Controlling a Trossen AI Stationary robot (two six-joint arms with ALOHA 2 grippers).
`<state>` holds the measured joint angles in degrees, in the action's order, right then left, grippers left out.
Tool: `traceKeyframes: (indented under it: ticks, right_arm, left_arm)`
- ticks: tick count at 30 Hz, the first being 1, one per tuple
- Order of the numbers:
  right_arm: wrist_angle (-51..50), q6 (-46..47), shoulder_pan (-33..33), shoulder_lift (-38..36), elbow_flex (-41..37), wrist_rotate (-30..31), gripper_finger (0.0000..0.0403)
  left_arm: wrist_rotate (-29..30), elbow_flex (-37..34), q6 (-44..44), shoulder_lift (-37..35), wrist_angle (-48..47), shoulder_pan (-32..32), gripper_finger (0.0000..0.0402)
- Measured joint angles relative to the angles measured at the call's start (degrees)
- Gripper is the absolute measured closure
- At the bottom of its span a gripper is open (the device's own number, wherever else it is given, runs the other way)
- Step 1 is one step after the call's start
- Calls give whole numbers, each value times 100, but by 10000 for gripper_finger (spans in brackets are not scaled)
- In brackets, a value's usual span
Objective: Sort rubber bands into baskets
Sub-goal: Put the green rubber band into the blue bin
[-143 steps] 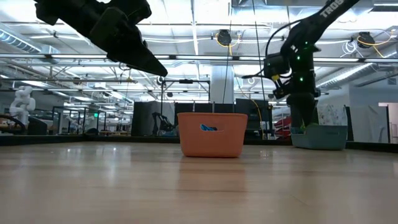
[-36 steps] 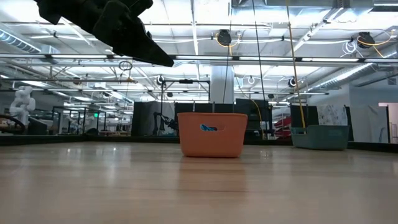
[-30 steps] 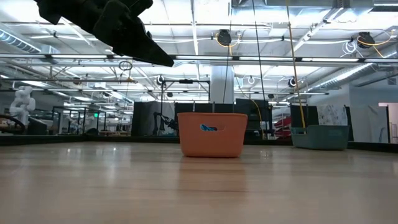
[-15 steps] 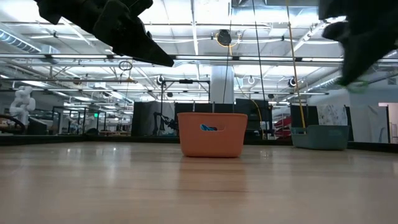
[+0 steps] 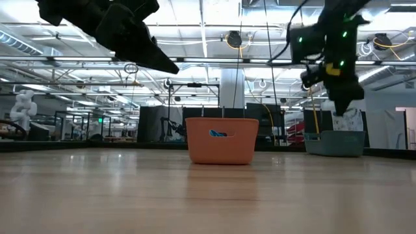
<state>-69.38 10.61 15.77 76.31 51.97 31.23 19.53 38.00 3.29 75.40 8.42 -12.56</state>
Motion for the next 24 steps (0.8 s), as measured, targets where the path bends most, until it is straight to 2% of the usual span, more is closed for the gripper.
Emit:
traceKeyframes:
  ticks: [4, 6, 9, 17, 24]
  right_arm:
    - [1208, -751, 925, 0, -365, -386, 403]
    - [1747, -1023, 1211, 0, -473, -581, 403]
    - [2248, -1270, 1495, 29, -511, -548, 402]
    - [2411, -1271, 2045, 42, -516, -599, 401]
    - [2125, -1087, 2226, 42, -516, -612, 347]
  left_arm:
    - [2, 0, 4, 0, -174, 0, 233]
    - [3, 0, 4, 0, -169, 13, 233]
    - [7, 0, 9, 0, -168, 20, 233]
    - [31, 0, 44, 0, -166, 21, 233]
    - [33, 0, 9, 0, -174, 15, 233]
